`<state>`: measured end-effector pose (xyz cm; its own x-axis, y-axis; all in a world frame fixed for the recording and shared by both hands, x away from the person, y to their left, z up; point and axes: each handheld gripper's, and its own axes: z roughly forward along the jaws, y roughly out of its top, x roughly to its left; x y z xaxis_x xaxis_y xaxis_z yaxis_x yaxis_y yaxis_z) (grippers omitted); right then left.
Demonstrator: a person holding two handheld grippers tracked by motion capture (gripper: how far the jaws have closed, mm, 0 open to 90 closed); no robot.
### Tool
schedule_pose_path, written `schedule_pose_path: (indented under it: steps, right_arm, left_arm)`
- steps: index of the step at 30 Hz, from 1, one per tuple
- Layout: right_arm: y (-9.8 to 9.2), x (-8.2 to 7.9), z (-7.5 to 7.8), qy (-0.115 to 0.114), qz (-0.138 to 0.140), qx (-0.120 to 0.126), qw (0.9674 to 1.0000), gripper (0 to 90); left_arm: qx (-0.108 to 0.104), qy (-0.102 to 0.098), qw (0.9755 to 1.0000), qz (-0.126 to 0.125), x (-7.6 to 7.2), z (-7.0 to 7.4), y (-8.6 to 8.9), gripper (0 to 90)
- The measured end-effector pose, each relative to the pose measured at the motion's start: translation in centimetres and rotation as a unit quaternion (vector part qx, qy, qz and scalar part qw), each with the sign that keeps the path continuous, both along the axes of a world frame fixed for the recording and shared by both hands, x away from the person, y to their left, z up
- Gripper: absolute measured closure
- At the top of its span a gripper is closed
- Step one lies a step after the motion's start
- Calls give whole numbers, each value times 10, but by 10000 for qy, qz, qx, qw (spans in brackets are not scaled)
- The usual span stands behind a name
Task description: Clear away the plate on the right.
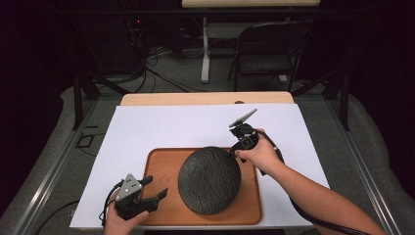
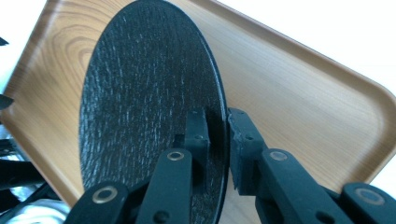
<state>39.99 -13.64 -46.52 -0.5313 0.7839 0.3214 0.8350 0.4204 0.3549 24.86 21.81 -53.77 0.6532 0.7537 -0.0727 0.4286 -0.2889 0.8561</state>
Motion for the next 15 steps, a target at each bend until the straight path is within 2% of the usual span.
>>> schedule_pose_path:
  steps: [7,9,11,15]
  right_arm:
    - [1,0,-8,-58,-34,-221,9997,757]
    - [-1,1,-12,-28,-72,-221,9997,752]
    - [-5,2,-18,65,-203,-109,9997,750]
    - [-8,3,-23,114,-220,-76,9997,745]
  left_arm:
    - [-1,-5,10000,2,0,0,0,284]
    - [-1,-4,10000,1,0,0,0,284]
    - [-2,-3,10000,2,0,0,0,284]
    - [6,2,10000,-1,0,0,0,284]
